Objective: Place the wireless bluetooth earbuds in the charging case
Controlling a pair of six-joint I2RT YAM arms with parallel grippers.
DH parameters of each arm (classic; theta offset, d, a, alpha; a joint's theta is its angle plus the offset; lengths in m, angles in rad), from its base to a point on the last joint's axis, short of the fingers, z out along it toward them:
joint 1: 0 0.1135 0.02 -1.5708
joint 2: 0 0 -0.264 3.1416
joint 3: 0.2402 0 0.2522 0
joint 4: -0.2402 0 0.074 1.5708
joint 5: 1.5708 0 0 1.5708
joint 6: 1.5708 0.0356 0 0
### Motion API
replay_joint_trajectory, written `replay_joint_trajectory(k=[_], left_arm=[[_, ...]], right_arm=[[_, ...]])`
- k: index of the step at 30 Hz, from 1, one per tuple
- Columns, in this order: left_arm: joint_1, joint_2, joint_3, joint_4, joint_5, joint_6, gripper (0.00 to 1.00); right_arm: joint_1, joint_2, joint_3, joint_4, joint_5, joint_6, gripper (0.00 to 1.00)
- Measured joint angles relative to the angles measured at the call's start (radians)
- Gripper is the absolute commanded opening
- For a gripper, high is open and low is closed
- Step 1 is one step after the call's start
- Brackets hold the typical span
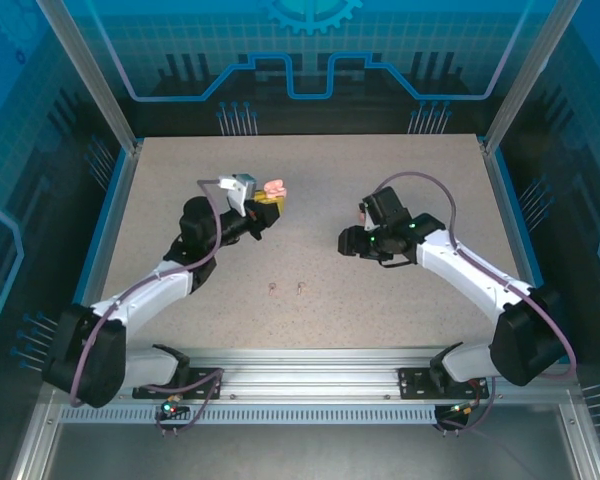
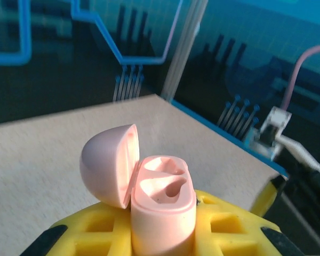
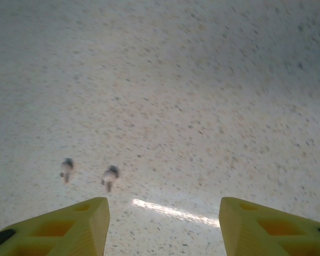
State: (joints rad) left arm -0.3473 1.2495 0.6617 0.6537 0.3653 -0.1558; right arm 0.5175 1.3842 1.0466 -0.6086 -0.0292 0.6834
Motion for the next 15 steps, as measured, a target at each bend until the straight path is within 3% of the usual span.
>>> replay_joint_trajectory(k=[10, 15], left_arm=[[-0.024, -0.108, -0.059, 0.155, -0.241, 0.104, 0.0], [-0.024, -0.109, -0.062, 0.209, -0.326, 0.125, 0.0]], right_arm=[[0.115, 0.086, -0.016, -0.037, 0.088, 0.156, 0.57], [0.187, 0.219, 0.1, -0.108, 0.126, 0.2, 0.56]])
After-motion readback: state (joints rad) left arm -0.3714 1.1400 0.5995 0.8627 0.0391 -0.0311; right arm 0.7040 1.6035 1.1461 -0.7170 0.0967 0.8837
